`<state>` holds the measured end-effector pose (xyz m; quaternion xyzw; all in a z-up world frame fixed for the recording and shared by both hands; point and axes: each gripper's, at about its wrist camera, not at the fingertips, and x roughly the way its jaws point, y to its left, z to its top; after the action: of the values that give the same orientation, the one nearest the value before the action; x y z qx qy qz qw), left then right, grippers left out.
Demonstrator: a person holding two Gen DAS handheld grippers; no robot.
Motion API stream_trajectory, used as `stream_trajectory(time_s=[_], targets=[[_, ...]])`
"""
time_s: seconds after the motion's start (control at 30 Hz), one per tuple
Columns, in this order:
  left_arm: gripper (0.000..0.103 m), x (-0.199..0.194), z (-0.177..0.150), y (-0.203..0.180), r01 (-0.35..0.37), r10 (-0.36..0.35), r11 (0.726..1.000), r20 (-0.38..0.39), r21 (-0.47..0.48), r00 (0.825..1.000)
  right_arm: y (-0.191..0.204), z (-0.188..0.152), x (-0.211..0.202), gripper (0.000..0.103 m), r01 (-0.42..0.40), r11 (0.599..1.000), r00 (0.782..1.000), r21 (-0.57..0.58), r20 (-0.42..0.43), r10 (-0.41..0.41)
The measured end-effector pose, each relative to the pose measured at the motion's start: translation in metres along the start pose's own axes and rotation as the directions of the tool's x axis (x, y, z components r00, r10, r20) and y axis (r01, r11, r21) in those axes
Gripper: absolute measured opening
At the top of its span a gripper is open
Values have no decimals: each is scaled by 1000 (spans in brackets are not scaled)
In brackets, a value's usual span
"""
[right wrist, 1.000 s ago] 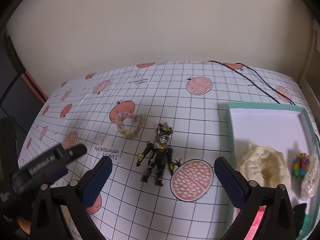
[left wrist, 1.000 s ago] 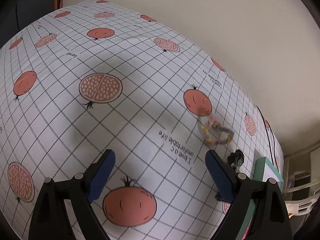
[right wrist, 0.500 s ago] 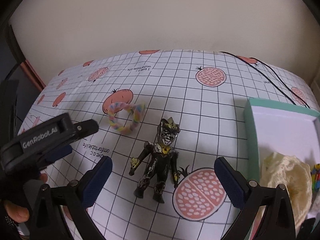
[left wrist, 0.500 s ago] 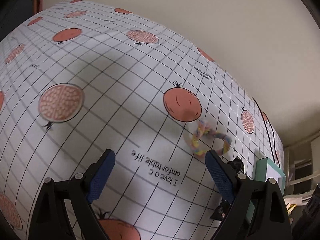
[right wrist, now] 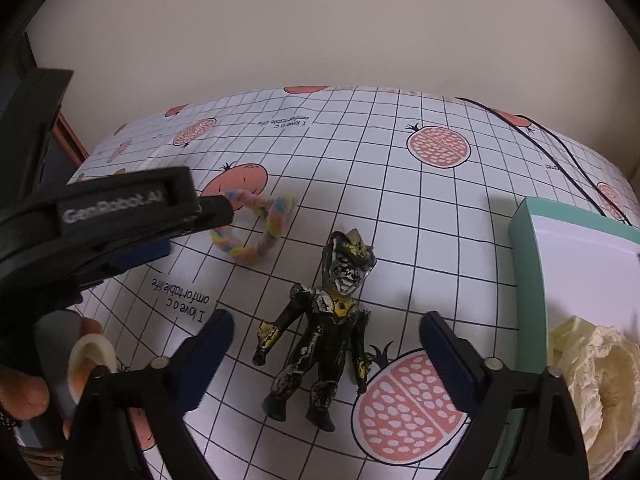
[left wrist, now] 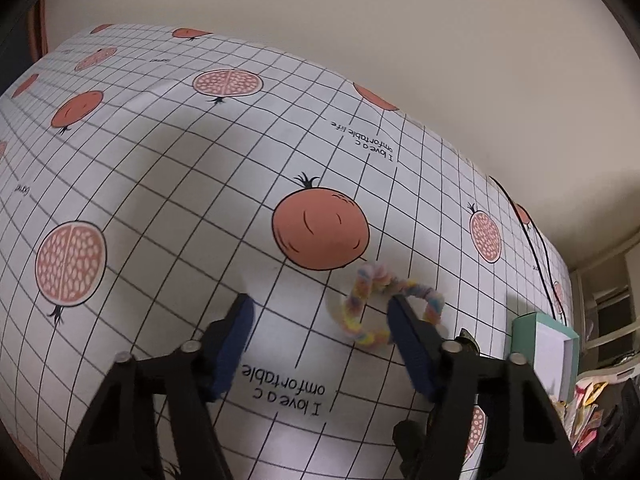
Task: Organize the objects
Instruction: 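Grasp the rainbow fuzzy ring with the left gripper while the right grasps the black robot figure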
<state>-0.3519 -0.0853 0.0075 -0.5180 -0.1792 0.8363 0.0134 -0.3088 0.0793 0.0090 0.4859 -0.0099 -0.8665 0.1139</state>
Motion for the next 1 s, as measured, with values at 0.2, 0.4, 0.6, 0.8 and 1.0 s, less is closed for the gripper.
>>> stream_trajectory(time_s=[0.2,0.4,0.6,0.8,1.0], targets=[[47,7,1,-10,6,-6,1000,9,27,1000,-2,0,-2,69,0,1000,1000,0,-2,0],[28,12,1,-14,-3,2,1000,10,31,1000,-3,1,-3,53,-14,1000,1000,5,-8,14],[10,13,-1,-17,-3,2,999,13,45,1000,-4,1,-8,48,-30,1000,1000,4,-6,30],[7,8,-6,-16,-17,16,999,37,38,999,-3,0,-8,47,-27,1000,1000,-8,-13,27],[7,0,-9,-14,-14,14,1000,61,13,998,-6,-2,-13,46,-16,1000,1000,-18,-22,15]])
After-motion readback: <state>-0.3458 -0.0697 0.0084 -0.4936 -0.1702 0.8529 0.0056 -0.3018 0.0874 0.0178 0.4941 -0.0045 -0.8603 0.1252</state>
